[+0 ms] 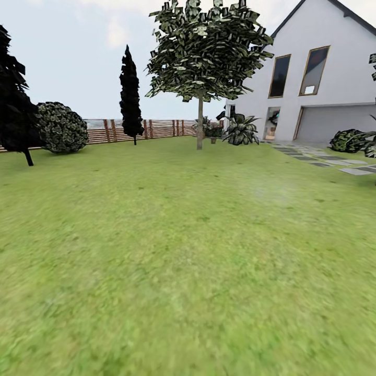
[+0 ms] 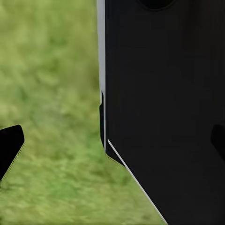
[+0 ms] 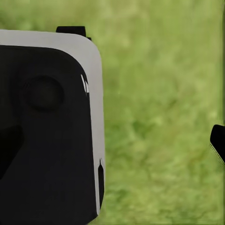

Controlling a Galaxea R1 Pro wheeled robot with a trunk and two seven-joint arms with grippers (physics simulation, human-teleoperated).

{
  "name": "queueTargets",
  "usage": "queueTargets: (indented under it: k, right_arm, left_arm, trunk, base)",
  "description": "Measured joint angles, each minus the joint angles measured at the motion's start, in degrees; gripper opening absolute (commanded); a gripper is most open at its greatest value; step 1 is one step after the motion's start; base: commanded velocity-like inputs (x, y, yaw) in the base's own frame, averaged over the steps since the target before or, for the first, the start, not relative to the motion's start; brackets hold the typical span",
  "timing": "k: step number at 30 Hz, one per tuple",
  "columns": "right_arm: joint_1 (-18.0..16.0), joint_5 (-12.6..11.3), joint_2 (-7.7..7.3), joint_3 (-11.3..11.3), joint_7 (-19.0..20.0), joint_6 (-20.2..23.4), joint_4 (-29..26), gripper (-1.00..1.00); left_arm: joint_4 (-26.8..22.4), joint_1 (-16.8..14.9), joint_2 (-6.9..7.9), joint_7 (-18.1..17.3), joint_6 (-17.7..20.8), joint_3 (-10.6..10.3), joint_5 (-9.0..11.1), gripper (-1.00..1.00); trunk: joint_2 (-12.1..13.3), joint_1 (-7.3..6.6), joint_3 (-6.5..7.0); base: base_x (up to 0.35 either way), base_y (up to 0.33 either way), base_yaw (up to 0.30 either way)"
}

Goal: Take the three Easter eggs out of the wicker basket on the lawn in the garden, then place them on the lawn next to a single tree (choose any tree) so that all three eggs are next to the same tree and none are left in the basket.

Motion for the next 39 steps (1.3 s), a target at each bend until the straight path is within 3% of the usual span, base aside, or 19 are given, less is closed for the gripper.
queueTargets:
  k: [39]
  right_arm:
    - [0.0,0.08,0.18,0.0,-0.02,0.0,0.02,1.0]
  left_arm:
    - [-0.05,0.0,0.0,0.0,0.0,-0.05,0.06,1.0]
  trunk:
    - [0.0,0.0,0.0]
  base:
    - [0.341,0.0,0.0]
